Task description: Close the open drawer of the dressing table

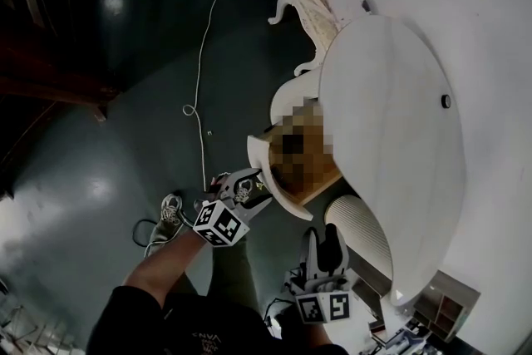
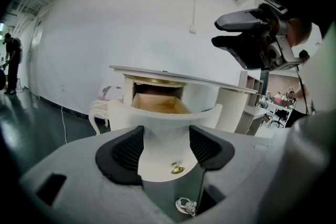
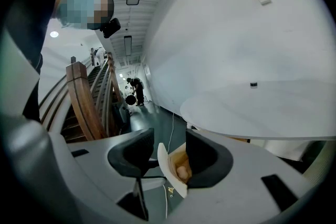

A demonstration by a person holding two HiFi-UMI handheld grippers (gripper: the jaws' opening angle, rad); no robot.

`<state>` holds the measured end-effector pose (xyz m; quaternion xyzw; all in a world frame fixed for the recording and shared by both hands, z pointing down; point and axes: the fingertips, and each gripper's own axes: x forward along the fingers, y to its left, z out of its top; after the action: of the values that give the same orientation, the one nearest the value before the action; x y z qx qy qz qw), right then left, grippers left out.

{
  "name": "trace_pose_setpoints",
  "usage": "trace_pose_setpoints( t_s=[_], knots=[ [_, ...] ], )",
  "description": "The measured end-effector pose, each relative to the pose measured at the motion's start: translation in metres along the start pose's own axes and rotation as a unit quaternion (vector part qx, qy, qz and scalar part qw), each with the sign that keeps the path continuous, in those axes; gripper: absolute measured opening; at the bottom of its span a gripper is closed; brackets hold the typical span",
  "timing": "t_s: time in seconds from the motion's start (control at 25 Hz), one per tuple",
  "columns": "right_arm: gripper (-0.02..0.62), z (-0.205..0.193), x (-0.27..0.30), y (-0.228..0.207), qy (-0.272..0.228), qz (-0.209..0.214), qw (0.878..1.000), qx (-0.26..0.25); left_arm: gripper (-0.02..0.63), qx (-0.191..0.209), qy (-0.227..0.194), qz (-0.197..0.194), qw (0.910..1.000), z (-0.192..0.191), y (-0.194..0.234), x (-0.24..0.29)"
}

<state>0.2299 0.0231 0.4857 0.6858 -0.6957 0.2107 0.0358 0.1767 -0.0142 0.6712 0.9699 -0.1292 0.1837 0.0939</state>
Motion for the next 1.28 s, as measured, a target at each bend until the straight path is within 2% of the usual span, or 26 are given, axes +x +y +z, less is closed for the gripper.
trace_pose_setpoints(
  t_s=[0.36,0.6,1.0,1.28],
  knots=[
    [0.192,0.019,0.017,-0.005,-0.008,0.016,1.0,-0.012,0.268,0.004,-0.014,0.002,0.9999,0.017,0.008,0.032],
    [0.192,0.022,0.024,-0.019,0.007,0.019,0.999,-0.028,0.268,0.005,-0.025,0.001,0.9997,0.031,0.014,0.057],
    [0.19,0.039,0.044,-0.039,0.006,0.029,0.999,-0.032,0.268,0.005,-0.04,0.001,0.9992,0.051,0.025,0.097],
    [0.189,0.056,0.065,-0.043,-0.005,0.052,0.998,-0.038,0.27,0.005,-0.052,0.001,0.9986,0.063,0.033,0.119]
  ],
)
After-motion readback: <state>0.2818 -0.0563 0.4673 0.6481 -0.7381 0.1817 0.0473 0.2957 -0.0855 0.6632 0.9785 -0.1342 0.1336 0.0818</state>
